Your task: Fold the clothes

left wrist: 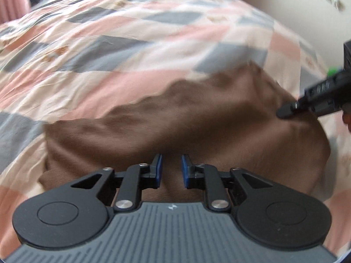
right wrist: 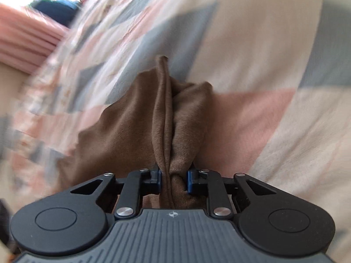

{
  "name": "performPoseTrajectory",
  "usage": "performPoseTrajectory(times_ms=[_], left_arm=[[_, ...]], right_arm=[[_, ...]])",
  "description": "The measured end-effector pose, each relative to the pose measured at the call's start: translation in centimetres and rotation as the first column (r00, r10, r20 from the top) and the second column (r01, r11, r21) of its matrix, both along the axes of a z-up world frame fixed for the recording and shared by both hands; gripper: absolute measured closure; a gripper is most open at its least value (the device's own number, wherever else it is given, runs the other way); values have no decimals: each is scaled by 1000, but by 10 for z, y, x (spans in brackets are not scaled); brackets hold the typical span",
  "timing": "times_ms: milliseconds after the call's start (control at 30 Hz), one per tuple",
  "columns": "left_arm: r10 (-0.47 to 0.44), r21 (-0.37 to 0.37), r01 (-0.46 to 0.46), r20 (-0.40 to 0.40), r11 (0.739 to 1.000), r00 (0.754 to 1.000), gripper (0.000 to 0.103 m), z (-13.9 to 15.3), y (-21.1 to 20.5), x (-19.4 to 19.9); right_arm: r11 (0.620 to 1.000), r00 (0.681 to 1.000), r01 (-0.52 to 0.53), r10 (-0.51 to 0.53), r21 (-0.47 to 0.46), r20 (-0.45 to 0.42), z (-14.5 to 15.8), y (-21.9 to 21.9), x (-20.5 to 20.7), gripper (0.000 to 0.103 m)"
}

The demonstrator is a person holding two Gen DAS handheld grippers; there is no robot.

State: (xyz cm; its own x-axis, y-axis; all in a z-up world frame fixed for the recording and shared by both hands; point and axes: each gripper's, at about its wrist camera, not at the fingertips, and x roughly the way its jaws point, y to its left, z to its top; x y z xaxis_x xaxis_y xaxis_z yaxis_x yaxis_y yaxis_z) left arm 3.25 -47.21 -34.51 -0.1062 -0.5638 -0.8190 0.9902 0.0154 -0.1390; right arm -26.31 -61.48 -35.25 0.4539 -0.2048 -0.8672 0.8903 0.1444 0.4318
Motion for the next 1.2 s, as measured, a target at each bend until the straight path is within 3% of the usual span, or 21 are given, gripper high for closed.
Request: performPoseTrajectory(times_ms=[100,267,367,533,633,700,800,867,933,1033,1100,1200], left_arm=[[79,-3,-80,-88,997,993,87,16,15,35],[177,16,-177,-170,984,969,88,32,52,96],[222,24,-223,-238,975,946,88,36,74,129],[253,25,-265,-390,964,885,88,31,96,167],[264,47,-278,-494,959,829,88,20,98,179],[263,70,-270,-549,960,793,86,11,92,183],[245,103,-235,-636,967,731,81,-1,74,182],[240,130,-208,-680,969,693,76,-7,60,179],[242,162,-181,-690,970,682,69,-15,47,171],[258,203,-161,-703,966,662,58,-29,33,160],[280,227,-166,-725,960,629,52,-39,27,155],[314,255,-184,-748,949,584,47,-53,20,149]], right_arm=[[991,986,-64,45,-117,-160,41,20,47,82],[946,957,-210,148,-245,-251,86,68,143,82],[909,929,-313,233,-276,-286,85,98,203,82],[833,845,-476,345,-283,-408,37,141,279,80],[755,777,-571,371,-322,-508,3,167,294,70],[670,715,-652,386,-355,-584,-13,186,301,59],[549,632,-741,378,-386,-676,-21,214,304,56],[530,649,-737,379,-420,-660,-11,223,295,51],[544,694,-703,387,-458,-606,4,228,278,41],[575,763,-638,380,-513,-522,24,233,249,39],[591,781,-614,357,-524,-512,29,232,234,35],[604,779,-615,364,-507,-511,27,233,218,35]])
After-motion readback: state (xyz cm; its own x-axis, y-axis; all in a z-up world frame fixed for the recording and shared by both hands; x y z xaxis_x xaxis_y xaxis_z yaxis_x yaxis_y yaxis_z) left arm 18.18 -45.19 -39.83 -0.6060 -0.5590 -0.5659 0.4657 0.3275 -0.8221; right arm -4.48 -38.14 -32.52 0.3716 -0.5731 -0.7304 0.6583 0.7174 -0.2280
